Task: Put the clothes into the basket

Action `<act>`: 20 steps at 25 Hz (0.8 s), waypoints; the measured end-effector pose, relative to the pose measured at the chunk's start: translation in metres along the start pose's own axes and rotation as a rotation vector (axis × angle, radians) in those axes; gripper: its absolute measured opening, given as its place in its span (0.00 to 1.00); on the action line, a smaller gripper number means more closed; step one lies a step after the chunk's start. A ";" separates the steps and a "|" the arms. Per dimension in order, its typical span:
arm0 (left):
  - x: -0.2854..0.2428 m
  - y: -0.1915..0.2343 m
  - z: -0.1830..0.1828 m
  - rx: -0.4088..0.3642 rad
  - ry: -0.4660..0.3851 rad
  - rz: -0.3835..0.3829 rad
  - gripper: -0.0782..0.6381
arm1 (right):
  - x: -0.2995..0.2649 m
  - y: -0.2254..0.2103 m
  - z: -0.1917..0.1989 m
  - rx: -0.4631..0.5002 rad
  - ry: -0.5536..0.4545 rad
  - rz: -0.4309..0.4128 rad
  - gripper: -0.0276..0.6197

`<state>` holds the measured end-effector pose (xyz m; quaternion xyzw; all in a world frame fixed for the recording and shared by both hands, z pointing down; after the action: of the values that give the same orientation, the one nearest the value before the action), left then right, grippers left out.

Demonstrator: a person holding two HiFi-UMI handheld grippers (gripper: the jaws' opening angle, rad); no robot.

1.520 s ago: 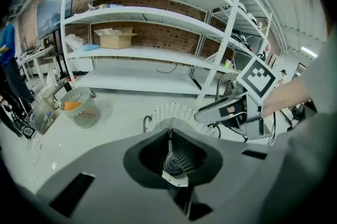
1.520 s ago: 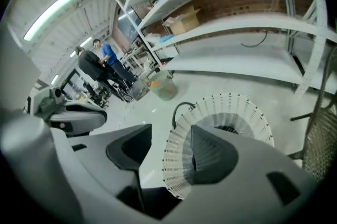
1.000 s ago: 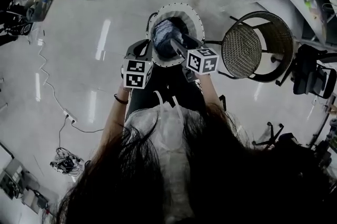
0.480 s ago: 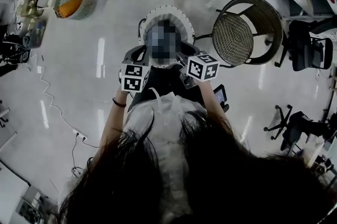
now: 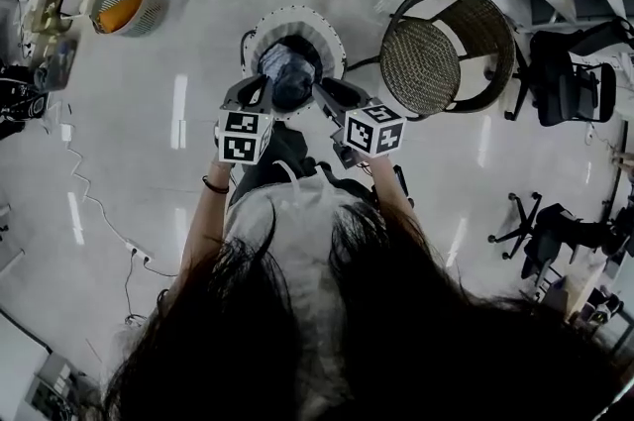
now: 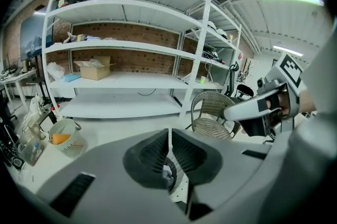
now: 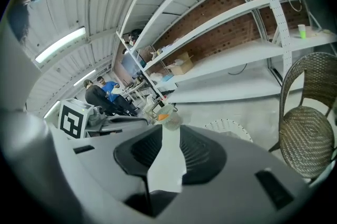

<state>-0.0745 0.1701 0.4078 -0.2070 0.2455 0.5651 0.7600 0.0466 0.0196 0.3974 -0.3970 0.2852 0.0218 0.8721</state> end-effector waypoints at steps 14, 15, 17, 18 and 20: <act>0.037 -0.114 -0.006 -0.001 -0.010 -0.072 0.15 | 0.111 -0.025 0.065 0.060 -0.006 -0.043 0.19; 0.041 -0.123 -0.004 0.001 -0.008 -0.073 0.15 | 0.117 -0.025 0.070 0.062 -0.006 -0.047 0.18; 0.049 -0.142 0.000 0.006 -0.006 -0.074 0.15 | 0.128 -0.025 0.082 0.068 -0.003 -0.055 0.18; 0.053 -0.152 0.003 0.007 -0.007 -0.073 0.15 | 0.134 -0.025 0.087 0.073 -0.001 -0.060 0.18; 0.060 -0.170 0.007 0.007 -0.009 -0.071 0.15 | 0.145 -0.024 0.098 0.085 0.002 -0.073 0.18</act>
<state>0.1045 0.1725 0.3835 -0.2104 0.2364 0.5379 0.7813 0.2215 0.0452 0.3898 -0.3696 0.2722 -0.0225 0.8881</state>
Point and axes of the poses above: the fingertips, and each gripper's own axes: x backward along the fingers, y to its left, z out of its underside, the point moved 7 cm from there along x, backward along the fingers, and after that the axes turned 15 degrees about -x, right-handed, at the moved point
